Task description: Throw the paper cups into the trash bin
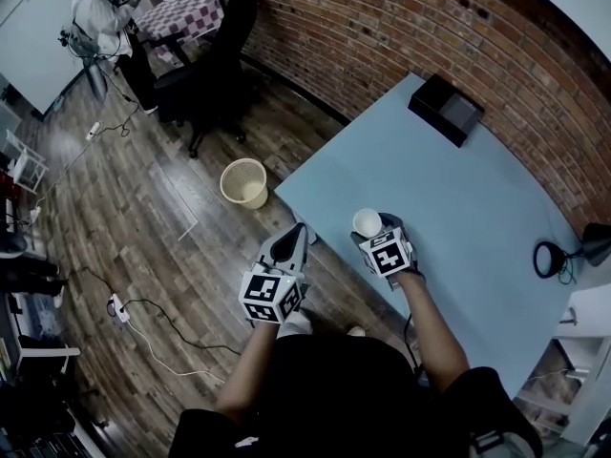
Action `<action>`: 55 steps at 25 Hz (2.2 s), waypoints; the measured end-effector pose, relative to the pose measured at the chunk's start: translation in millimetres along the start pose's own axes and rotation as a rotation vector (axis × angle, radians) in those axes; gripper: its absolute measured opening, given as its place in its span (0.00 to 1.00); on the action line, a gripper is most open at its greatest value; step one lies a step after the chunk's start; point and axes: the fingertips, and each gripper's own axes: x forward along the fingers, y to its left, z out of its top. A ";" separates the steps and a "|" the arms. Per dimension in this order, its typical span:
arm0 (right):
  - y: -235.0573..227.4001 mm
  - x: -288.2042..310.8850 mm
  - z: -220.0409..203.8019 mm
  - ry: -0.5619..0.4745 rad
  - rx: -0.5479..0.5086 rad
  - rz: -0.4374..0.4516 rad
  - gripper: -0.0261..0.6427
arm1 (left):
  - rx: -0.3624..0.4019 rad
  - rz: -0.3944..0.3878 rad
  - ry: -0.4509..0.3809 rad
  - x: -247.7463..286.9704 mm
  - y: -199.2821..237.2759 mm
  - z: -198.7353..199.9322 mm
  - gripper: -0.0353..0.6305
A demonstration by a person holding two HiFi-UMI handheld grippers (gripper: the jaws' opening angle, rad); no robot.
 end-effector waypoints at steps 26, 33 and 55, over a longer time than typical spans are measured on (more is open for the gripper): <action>119.3 116.9 171.0 -0.004 -0.117 0.084 0.56 | -0.013 0.098 -0.068 -38.4 210.4 58.0 0.07; 151.6 135.0 199.2 -0.029 -0.131 0.104 0.56 | -0.015 0.129 -0.090 -62.5 247.7 65.4 0.07; 225.7 150.5 255.5 -0.049 -0.268 0.210 0.56 | -0.055 0.263 -0.122 -114.7 307.6 61.2 0.07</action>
